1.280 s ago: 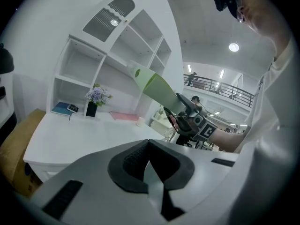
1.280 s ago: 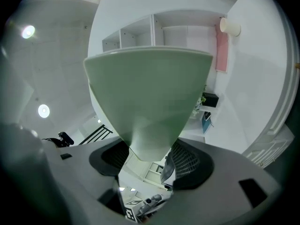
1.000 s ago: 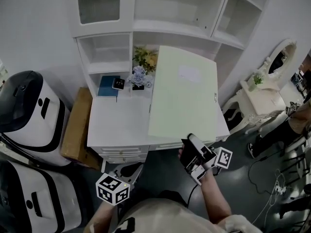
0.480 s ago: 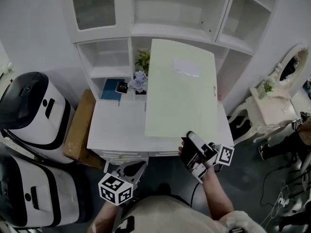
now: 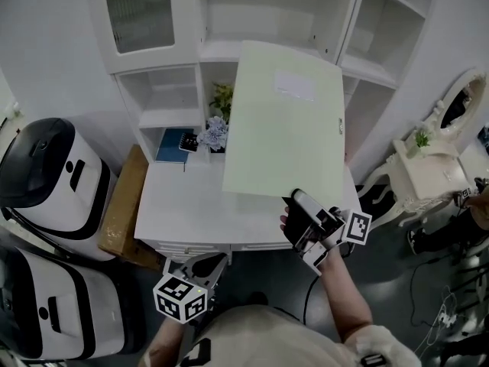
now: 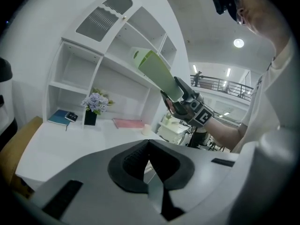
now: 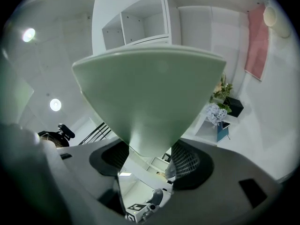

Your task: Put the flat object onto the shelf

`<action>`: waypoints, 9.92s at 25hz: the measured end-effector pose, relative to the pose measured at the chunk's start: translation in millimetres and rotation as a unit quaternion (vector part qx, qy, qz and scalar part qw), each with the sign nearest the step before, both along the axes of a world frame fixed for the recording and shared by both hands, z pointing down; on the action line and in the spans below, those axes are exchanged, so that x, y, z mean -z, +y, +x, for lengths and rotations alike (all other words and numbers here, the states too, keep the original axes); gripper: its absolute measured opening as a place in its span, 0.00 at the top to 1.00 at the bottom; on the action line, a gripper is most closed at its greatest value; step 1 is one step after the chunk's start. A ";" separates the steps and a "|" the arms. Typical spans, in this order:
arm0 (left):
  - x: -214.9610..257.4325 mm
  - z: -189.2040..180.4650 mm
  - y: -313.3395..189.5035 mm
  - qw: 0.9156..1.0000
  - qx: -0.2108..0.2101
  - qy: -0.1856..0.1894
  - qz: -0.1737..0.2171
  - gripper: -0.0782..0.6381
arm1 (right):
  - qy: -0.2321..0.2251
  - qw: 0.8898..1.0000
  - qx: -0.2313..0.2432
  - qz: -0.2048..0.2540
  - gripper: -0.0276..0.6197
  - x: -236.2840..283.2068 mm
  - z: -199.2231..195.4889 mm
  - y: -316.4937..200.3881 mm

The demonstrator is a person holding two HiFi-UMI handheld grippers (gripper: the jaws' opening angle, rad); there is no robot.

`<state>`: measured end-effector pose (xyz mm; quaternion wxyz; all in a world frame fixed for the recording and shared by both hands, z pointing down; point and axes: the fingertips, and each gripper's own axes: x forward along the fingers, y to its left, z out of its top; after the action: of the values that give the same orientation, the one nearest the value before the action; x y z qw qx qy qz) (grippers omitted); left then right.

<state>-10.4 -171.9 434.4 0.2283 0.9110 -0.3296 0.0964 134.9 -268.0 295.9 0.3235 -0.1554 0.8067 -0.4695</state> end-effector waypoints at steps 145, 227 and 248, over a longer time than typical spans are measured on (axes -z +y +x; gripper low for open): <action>5.7 -14.1 -21.6 0.999 0.051 -0.006 0.007 0.87 | 0.010 0.980 -0.194 0.041 0.63 119.6 73.2 -204.4; -0.6 -55.3 -26.6 0.993 0.105 -0.052 0.007 0.87 | 0.188 0.965 -0.157 0.091 0.47 89.6 47.3 -214.8; 22.8 -105.6 -11.3 0.992 0.103 -0.055 0.043 0.87 | 0.288 0.938 -0.050 0.188 0.78 62.0 -77.1 -93.7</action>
<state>-116.1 -183.3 411.6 0.1789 0.8745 -0.4376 0.1085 57.7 -361.7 233.9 0.1233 -0.2602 0.9302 -0.2279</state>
